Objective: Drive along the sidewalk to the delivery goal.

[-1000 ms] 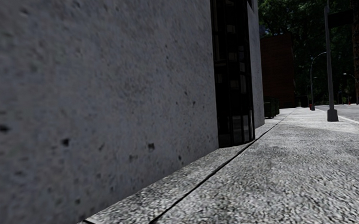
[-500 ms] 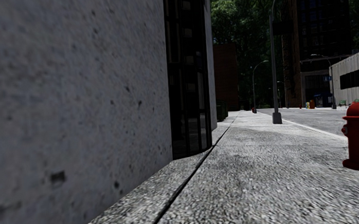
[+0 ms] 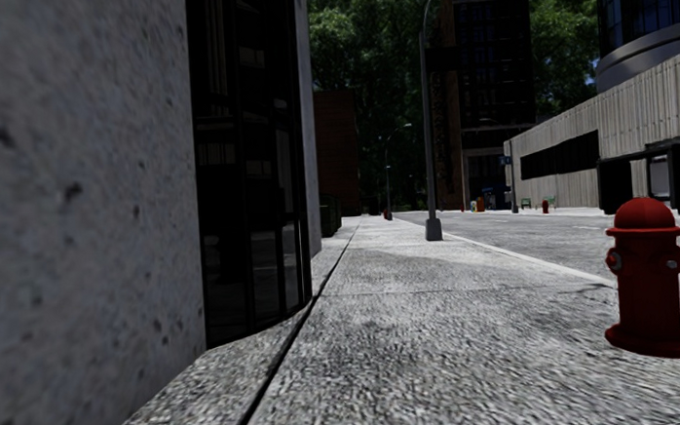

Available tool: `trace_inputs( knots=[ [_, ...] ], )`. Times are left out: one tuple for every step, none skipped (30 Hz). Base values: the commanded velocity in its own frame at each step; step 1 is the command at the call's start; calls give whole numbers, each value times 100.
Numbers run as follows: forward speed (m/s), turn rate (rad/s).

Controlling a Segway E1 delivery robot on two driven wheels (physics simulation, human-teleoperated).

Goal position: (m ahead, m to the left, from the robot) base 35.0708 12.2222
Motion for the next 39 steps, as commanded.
trace_inputs(
  knots=[
    [167,0],
    [167,0],
    [167,0],
    [167,0],
    [167,0],
    [167,0],
    [167,0],
    [167,0],
    [167,0],
    [167,0],
    [167,0],
    [167,0],
    [167,0],
    [167,0],
    [167,0],
    [167,0],
    [167,0],
    [167,0],
    [171,0],
    [176,0],
    [178,0],
    [183,0],
    [200,0],
    [200,0],
    [200,0],
    [200,0],
    [200,0],
    [200,0],
    [200,0],
    [200,0],
    [200,0],
    [200,0],
    [200,0],
    [200,0],
    [200,0],
    [200,0],
    [200,0],
    [200,0],
    [200,0]
  ],
)
